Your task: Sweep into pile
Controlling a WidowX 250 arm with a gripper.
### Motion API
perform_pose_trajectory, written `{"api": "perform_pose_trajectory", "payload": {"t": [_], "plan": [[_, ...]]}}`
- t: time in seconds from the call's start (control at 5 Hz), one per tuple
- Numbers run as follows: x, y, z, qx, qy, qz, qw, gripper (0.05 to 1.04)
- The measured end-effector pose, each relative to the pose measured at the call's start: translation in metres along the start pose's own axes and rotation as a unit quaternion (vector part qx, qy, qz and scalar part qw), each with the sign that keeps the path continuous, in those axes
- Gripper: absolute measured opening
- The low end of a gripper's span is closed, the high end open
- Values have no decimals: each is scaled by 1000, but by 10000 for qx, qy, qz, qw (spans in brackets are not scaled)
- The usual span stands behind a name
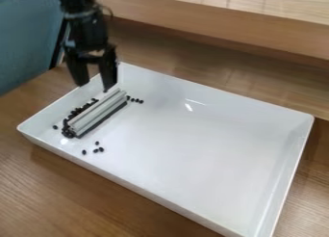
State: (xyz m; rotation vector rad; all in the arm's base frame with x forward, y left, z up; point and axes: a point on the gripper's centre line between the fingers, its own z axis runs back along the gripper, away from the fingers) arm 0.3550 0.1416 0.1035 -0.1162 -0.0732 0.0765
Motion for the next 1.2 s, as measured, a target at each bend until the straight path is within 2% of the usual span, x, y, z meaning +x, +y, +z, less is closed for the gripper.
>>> {"api": "perform_pose_trajectory", "payload": {"t": [0.2,0.4,0.8,1.0,1.2], "plan": [[4,-26,10,-98,117,-143,9998,997],[9,-55,7,-116,208,-405,9989,997],[29,-115,18,-73,3,-1115,9937,997],[38,-141,28,-64,-209,-1426,9895,997],[45,-152,29,-94,-298,-1582,9869,997]]}}
